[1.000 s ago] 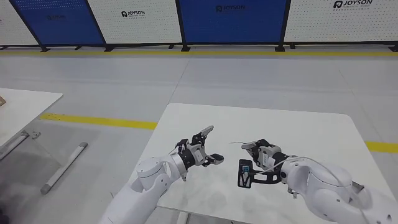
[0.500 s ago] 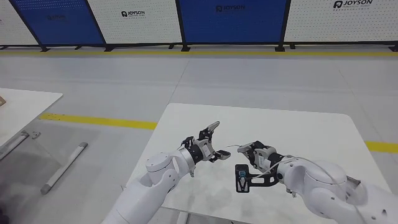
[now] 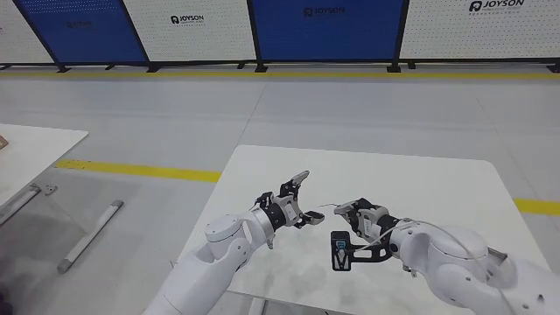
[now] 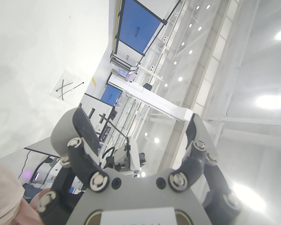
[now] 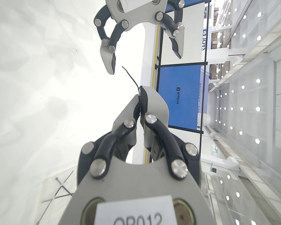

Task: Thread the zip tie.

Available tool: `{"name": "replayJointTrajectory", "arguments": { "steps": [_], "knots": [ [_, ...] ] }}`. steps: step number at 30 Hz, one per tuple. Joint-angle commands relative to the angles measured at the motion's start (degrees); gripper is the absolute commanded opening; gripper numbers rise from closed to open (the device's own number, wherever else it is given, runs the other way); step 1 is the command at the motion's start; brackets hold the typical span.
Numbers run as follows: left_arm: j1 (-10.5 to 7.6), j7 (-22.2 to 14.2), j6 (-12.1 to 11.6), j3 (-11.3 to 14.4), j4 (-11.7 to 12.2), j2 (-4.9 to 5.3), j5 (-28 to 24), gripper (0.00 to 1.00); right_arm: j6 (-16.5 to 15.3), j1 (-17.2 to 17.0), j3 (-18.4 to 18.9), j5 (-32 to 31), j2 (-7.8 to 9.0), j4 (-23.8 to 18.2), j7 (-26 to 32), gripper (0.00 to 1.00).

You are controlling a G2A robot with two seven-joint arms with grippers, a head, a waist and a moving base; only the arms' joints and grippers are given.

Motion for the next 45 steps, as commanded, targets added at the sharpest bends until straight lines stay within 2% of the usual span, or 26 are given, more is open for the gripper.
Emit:
{"name": "replayJointTrajectory", "arguments": {
  "steps": [1,24,29,32,34,45],
  "knots": [
    [0.0,0.0,0.0,0.0,0.0,0.0,0.0,1.0,0.0,0.0,0.0,0.0,0.0,0.0,0.0,0.0],
    [0.13,0.3,-0.4,0.1,-0.1,-0.06,-0.2,1.0,0.0,0.0,0.0,0.0,0.0,0.0,0.0,0.0],
    [0.31,1.9,0.0,0.6,-1.0,-0.16,-0.1,1.0,0.0,0.3,0.0,0.0,0.07,0.9,-0.2,0.0],
    [0.06,2.6,0.0,2.2,-0.3,0.19,-1.2,1.0,0.0,2.5,-2.0,0.0,0.36,1.2,-2.7,0.0],
    [-0.53,2.7,0.0,4.3,0.6,0.75,-2.5,1.0,0.0,3.3,-2.7,0.0,0.64,2.0,-5.7,0.0],
    [-0.47,2.7,0.0,4.1,0.0,0.79,-1.8,1.0,0.0,3.3,-2.7,0.0,0.64,2.0,-5.7,0.0]
  ]
}}
